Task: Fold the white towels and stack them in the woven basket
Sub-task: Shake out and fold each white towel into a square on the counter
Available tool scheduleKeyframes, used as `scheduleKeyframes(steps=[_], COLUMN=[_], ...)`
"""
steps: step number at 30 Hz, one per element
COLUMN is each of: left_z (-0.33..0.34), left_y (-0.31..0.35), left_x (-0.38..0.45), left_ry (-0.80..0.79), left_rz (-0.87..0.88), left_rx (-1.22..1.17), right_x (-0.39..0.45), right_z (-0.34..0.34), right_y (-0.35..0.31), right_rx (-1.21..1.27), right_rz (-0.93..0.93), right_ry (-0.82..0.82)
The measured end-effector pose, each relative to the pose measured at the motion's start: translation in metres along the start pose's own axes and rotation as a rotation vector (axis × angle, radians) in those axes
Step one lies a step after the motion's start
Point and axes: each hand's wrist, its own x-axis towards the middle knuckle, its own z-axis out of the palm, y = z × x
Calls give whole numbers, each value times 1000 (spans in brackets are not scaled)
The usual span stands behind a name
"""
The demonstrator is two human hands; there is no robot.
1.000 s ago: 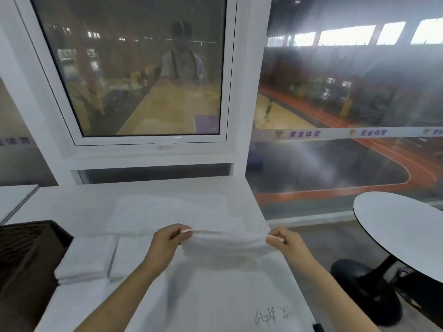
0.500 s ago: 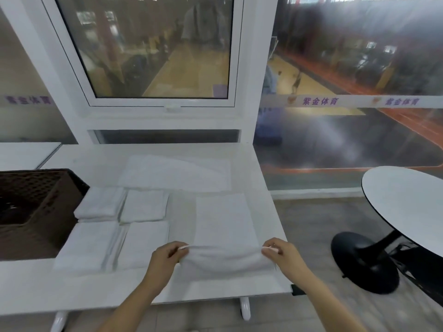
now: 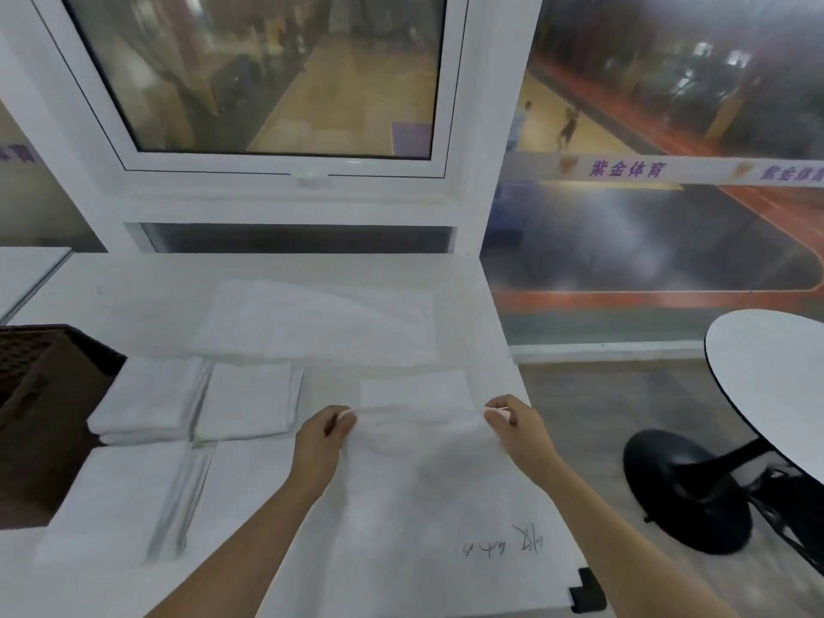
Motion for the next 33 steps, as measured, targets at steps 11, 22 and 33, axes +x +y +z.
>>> scheduleKeyframes(steps=[11,22,33], left_z=[21,38,56], left_y=[-50,-100,-149], left_x=[127,207,152], left_ry=[-18,-6,-97], left_rz=[-118,-232,-87], left_rx=[33,143,327], right_x=[130,217,173], right_z=[66,100,107], right_y=[9,41,96], right_rx=[-52,-403,-577], right_rz=[118,119,-202], right_ry=[67,-11,-117])
